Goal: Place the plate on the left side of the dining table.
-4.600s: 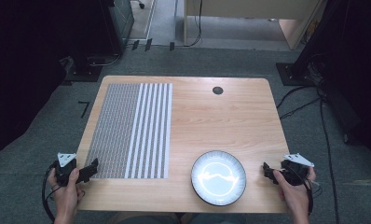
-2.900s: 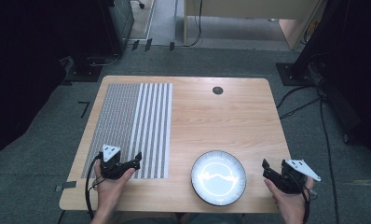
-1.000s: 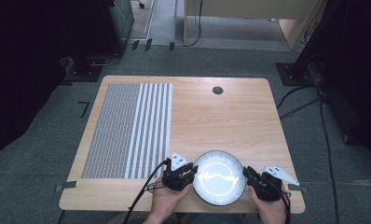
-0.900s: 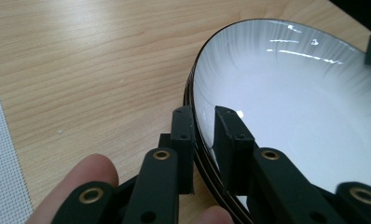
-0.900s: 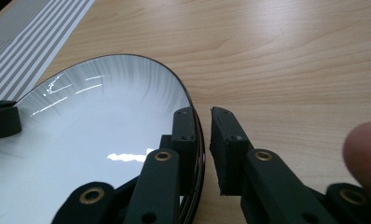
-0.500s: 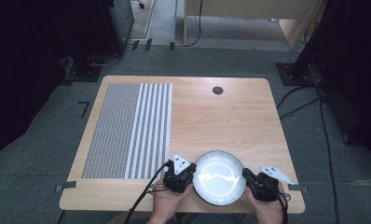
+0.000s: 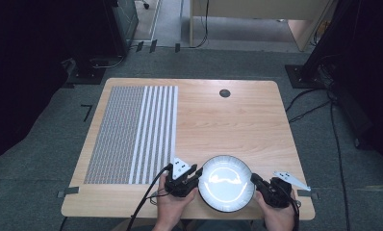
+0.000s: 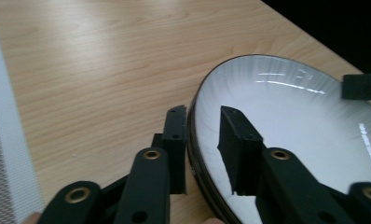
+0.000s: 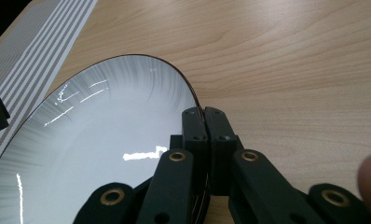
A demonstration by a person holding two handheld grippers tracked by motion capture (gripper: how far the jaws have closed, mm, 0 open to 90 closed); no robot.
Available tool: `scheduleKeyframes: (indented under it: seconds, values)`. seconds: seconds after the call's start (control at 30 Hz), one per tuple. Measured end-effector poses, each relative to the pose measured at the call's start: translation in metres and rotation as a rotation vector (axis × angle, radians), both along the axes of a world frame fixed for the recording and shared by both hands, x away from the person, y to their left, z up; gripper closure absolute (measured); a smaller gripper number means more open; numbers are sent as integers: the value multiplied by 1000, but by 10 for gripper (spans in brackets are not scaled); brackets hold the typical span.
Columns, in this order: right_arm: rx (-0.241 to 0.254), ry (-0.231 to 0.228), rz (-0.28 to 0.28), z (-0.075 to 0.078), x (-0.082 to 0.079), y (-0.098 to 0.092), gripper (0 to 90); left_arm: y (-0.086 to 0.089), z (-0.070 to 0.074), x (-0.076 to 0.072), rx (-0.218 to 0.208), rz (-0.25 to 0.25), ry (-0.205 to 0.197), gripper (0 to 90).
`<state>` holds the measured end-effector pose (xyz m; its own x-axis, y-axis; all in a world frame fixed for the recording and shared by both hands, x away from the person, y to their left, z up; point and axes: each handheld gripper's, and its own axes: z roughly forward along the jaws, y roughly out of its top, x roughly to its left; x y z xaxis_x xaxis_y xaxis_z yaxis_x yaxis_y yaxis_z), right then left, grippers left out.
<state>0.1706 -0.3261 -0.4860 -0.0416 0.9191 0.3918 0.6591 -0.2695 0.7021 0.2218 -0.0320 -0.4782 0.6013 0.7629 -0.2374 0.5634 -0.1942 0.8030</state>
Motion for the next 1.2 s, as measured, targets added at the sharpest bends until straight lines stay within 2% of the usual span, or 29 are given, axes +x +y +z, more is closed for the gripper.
scheduleKeyframes:
  seconds: [0.03,0.07,0.13,0.2,0.27,0.3,0.37,0.5,0.67,0.77,0.83,0.9,1.03,1.13,1.2]
  values:
    - [-2,0,-1,0,0,0,889,0,-3,1,-17,-26,22,709]
    - [-4,-1,-1,0,0,0,890,-2,-5,2,-4,-38,36,713]
    - [-3,-1,-3,0,0,0,890,-7,-9,2,26,-32,55,652]
    - [0,-5,-7,0,0,0,891,-8,-12,2,36,-32,70,658]
    - [7,-9,-10,0,-1,-1,893,-9,-12,1,57,-8,58,721]
    - [12,-9,-12,1,-1,-2,894,-9,-11,1,61,-5,49,761]
    - [25,-10,-9,1,-1,-3,895,-9,-10,1,70,-12,44,781]
    - [16,-23,-9,2,-2,-3,896,-9,-9,1,74,-21,43,774]
    - [12,-39,-22,7,-5,-8,897,-12,-6,-1,73,-19,30,721]
    - [19,-46,-26,9,-6,-13,897,-12,-4,-2,70,-14,21,722]
    - [2,-52,-28,11,-6,-13,897,-14,0,-3,66,-17,8,726]
    - [-2,-55,-26,11,-6,-13,897,-17,0,-3,70,-32,17,729]
    - [-4,-61,-27,10,-7,-13,896,-23,-5,-3,107,-49,42,755]
    - [-4,-64,-30,10,-7,-13,896,-26,-7,-3,112,-53,54,749]
    - [-3,-66,-34,11,-7,-13,896,-27,-8,-1,100,-60,69,730]
